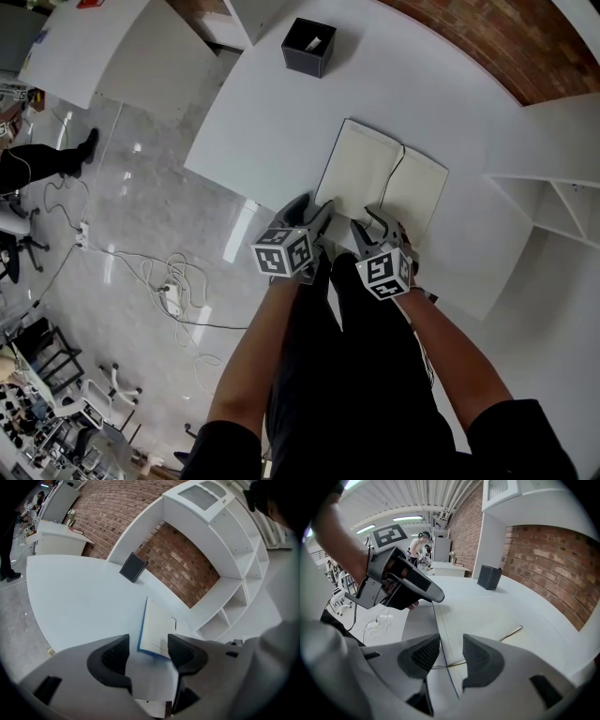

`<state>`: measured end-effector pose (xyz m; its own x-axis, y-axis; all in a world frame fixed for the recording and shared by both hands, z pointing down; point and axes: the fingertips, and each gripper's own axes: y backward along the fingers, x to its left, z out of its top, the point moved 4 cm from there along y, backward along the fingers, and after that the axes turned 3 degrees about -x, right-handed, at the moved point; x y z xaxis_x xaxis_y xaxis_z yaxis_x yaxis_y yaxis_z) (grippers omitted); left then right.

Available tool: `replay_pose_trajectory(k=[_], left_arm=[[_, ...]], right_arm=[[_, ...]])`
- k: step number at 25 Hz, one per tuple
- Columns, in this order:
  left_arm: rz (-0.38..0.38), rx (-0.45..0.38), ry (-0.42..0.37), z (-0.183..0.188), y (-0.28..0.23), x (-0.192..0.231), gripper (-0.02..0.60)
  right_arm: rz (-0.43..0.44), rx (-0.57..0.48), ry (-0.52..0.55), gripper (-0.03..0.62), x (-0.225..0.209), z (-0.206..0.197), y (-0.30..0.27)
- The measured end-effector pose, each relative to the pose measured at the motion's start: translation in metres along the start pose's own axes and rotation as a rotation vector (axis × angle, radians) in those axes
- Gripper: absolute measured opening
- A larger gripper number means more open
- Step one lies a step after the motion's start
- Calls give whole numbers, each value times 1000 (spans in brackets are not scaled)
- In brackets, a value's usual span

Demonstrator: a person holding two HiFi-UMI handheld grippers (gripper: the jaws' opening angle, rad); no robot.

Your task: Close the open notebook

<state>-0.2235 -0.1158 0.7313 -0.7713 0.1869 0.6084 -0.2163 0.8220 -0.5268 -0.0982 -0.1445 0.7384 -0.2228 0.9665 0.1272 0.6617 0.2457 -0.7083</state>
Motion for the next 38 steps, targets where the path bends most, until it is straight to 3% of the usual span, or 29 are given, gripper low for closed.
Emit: replay_pose_trajectory(k=[5, 10, 19, 27, 34, 38], left_arm=[[-41, -2, 44, -2, -5, 0, 231], [-57, -19, 101, -3, -4, -1, 128], [-75, -7, 145, 5, 4, -14, 61], [-142, 57, 24, 22, 21, -33, 31], [-172, 127, -32, 30, 22, -52, 23], [-140, 162, -78, 33, 18, -48, 23]], right_arm=[[-10, -15, -11, 152, 0, 0, -1], [-18, -27, -35, 146, 0, -2, 0], [-14, -2, -66, 144, -2, -5, 3], [-30, 15, -248, 130, 6, 7, 11], [-82, -17, -400, 113, 1, 11, 22], [-92, -60, -458, 46, -2, 21, 34]])
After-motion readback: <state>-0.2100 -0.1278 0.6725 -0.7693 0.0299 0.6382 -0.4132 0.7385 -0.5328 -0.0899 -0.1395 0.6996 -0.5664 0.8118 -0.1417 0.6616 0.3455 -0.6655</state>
